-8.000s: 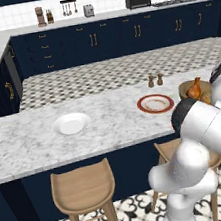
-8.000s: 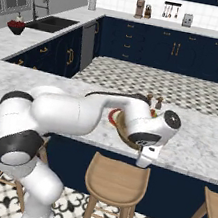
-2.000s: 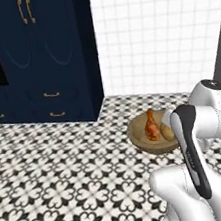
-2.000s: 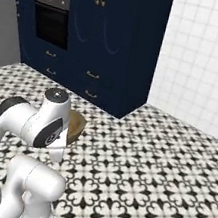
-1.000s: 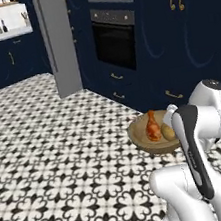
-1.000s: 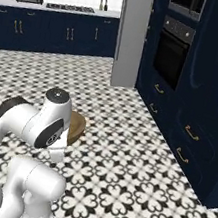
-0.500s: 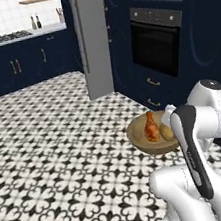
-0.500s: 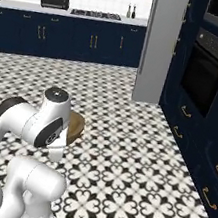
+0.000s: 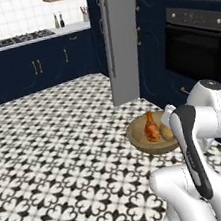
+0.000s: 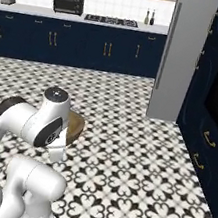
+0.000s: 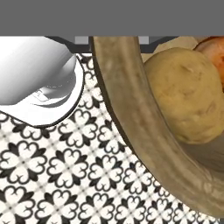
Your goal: Pick the chicken drumstick and potato from their plates and place them in the bowl. Then put the bowl in the fridge.
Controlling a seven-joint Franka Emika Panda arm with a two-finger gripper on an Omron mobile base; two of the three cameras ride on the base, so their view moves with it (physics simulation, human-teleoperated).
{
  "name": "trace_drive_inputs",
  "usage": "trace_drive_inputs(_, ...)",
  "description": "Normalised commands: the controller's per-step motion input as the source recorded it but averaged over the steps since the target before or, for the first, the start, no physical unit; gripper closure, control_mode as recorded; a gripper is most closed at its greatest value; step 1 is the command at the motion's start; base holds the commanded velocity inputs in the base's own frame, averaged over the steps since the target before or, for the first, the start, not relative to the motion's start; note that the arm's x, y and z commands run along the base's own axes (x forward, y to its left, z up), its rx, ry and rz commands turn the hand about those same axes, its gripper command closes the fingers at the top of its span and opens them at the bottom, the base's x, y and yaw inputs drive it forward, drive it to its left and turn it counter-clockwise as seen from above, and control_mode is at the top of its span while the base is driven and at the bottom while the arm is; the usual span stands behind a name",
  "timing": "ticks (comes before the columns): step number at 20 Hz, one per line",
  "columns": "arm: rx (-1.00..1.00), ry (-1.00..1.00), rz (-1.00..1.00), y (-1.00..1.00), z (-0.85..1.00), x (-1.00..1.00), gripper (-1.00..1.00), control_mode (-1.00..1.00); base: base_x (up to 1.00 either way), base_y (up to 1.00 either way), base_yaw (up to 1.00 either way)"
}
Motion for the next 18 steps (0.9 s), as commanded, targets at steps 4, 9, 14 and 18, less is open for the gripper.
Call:
trace_drive_inputs(4, 0.00, 0.00, 0.00, 0.00, 0.00, 0.00, 1.00, 1.00, 1.00, 0.11, 0.18)
trace_drive_inputs(9, 0.00, 0.00, 0.00, 0.00, 0.00, 0.00, 1.00, 1.00, 1.00, 0.33, 0.08)
trace_drive_inputs(14, 0.00, 0.00, 0.00, 0.00, 0.00, 0.00, 1.00, 1.00, 1.00, 0.50, 0.03)
trace_drive_inputs(18, 0.00, 0.00, 0.00, 0.00, 0.00, 0.00, 1.00, 1.00, 1.00, 0.58, 0.01)
